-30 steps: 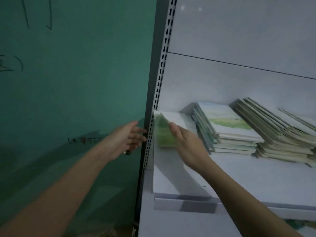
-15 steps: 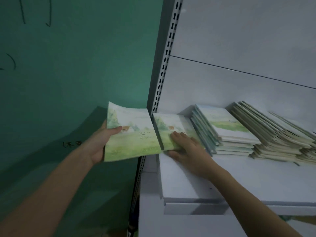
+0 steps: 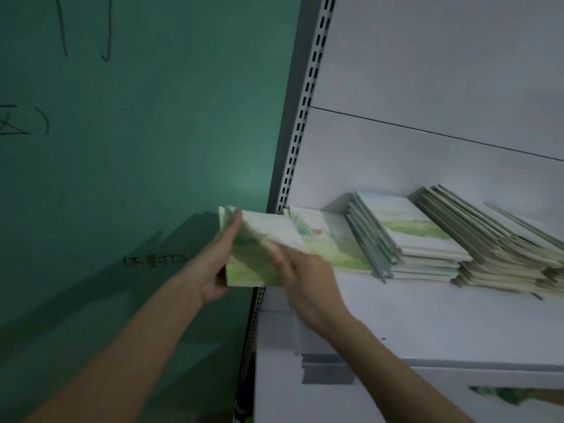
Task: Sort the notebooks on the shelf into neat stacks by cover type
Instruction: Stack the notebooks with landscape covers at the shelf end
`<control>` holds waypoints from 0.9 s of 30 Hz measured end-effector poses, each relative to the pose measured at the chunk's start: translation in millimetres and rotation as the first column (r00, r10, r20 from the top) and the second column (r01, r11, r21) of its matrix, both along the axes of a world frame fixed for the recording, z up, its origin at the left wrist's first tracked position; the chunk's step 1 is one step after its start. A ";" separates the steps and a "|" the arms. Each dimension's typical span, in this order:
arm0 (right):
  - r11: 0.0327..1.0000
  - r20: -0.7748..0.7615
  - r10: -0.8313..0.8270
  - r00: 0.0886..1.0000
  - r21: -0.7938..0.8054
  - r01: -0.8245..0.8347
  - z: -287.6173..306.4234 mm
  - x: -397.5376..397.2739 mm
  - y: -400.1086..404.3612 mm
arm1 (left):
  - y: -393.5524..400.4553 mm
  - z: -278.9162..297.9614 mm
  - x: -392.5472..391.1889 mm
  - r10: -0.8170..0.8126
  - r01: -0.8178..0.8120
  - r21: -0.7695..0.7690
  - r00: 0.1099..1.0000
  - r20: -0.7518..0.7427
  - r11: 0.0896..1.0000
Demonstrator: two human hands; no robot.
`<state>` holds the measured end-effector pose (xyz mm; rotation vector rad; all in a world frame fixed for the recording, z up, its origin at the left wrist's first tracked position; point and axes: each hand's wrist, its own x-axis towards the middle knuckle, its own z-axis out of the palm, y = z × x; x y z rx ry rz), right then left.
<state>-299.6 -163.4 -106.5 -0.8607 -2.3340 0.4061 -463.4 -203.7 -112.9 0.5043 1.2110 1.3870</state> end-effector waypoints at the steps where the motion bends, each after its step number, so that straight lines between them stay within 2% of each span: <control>1: 0.989 0.083 0.079 0.993 0.117 -0.089 -4.2 -6.3 -15.6 | -1.7 1.4 -0.7 -0.024 0.023 0.011 0.999 0.027 1.000; 2: 0.971 0.150 0.133 0.980 0.177 -0.158 -6.3 -10.3 -22.3 | -3.7 1.8 -1.9 -0.023 0.023 0.016 0.999 0.032 1.000; 3: 0.967 0.175 0.179 0.968 0.150 -0.205 -4.4 -10.5 -21.7 | -4.6 -0.3 -4.8 0.009 -0.010 0.026 1.000 0.019 1.000; 5: 0.964 0.123 0.261 0.958 -0.085 -0.251 6.2 -0.8 -9.2 | -7.4 -8.7 -12.3 0.122 -0.120 0.065 0.992 -0.034 0.991; 6: 0.960 0.078 0.242 0.967 -0.165 -0.227 12.3 7.3 0.1 | -8.9 -7.3 -13.6 0.153 -0.149 0.098 0.988 -0.035 0.984; 8: 0.987 -0.012 0.088 0.996 -0.135 -0.088 25.5 22.0 15.8 | -10.5 2.5 -11.9 0.182 -0.178 0.166 0.983 -0.005 0.970; 9: 0.980 -0.084 0.024 0.996 -0.196 -0.041 31.5 27.2 23.4 | -9.2 9.5 -9.1 0.189 -0.187 0.198 0.982 0.009 0.962; 10: 0.938 -0.172 -0.013 0.985 -0.343 -0.047 37.6 31.7 29.3 | -7.1 17.6 -3.5 0.191 -0.189 0.227 0.982 0.013 0.955; 12: 0.762 -0.362 -0.075 0.929 -0.622 -0.181 51.8 39.7 41.0 | 2.0 38.5 13.9 0.200 -0.186 0.251 0.979 -0.029 0.950; 13: 0.719 -0.422 -0.110 0.900 -0.659 -0.221 60.8 46.6 47.0 | 10.2 49.1 25.2 0.197 -0.175 0.239 0.978 -0.072 0.955; 17: 0.808 -0.416 -0.169 0.894 -0.577 -0.116 86.4 84.8 79.8 | 48.8 85.8 80.1 0.170 -0.125 0.224 0.965 -0.197 0.967; 21: 0.836 -0.537 -0.230 0.811 -0.536 -0.118 111.2 139.7 118.0 | 83.0 118.4 129.0 0.159 -0.088 0.316 0.965 -0.209 0.945; 23: 0.873 -0.509 -0.233 0.828 -0.484 -0.052 124.6 171.3 137.7 | 100.0 125.9 153.9 0.169 -0.083 0.353 0.961 -0.218 0.932; 24: 0.884 -0.455 -0.236 0.859 -0.467 -0.004 128.3 183.9 146.4 | 109.5 124.8 166.4 0.173 -0.073 0.344 0.948 -0.268 0.936; 25: 0.895 -0.346 -0.235 0.908 -0.442 0.063 128.0 194.3 156.0 | 120.1 118.8 179.1 0.184 -0.068 0.315 0.917 -0.354 0.947; 26: 0.915 -0.160 -0.224 0.961 -0.373 0.151 120.7 200.7 166.0 | 130.8 108.2 191.9 0.194 -0.068 0.277 0.869 -0.456 0.958; 27: 0.939 0.113 -0.211 0.971 -0.252 0.234 107.5 202.7 172.7 | 141.4 92.9 203.0 0.183 -0.060 0.231 0.808 -0.560 0.971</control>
